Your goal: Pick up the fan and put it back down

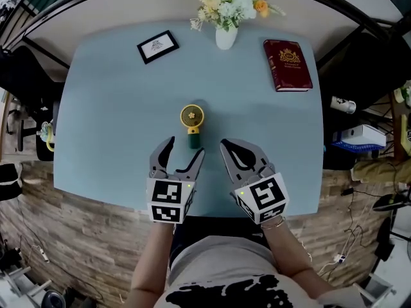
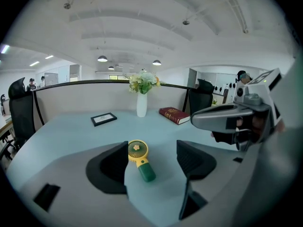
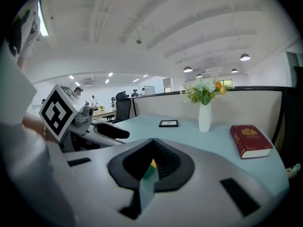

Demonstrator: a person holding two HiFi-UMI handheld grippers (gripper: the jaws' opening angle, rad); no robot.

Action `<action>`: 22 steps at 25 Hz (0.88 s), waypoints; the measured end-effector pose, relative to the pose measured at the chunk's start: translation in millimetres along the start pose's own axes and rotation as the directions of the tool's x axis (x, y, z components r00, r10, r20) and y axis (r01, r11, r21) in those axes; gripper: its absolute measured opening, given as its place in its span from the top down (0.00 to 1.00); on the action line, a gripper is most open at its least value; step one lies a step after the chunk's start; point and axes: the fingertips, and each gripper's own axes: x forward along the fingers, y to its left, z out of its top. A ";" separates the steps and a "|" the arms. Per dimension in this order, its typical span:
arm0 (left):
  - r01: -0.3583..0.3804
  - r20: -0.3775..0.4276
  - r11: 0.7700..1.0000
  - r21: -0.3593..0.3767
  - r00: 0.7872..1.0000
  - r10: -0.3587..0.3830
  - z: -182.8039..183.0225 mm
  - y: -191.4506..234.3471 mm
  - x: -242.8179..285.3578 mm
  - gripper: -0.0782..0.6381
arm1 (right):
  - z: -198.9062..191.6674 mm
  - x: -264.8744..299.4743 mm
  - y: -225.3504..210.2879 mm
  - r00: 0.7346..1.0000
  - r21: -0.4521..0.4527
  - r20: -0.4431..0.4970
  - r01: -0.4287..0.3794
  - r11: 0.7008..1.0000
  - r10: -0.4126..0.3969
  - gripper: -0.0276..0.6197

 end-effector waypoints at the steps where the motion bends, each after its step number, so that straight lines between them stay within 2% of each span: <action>1: -0.002 -0.001 1.000 0.000 1.000 0.002 -0.7 0.8 3.3 0.43 | -2.1 2.2 -2.8 1.000 0.000 -0.007 0.000 1.000 0.000 0.95; 14: -0.051 -0.093 0.994 -0.096 0.995 0.042 -31.6 13.1 51.9 0.44 | -29.2 30.0 -20.1 0.995 0.038 -0.088 -0.053 0.998 0.056 0.95; 22: -0.099 -0.169 0.987 -0.123 0.983 0.078 -52.0 19.9 79.1 0.45 | -41.2 40.8 -27.5 0.990 0.067 -0.116 -0.068 0.995 0.075 0.95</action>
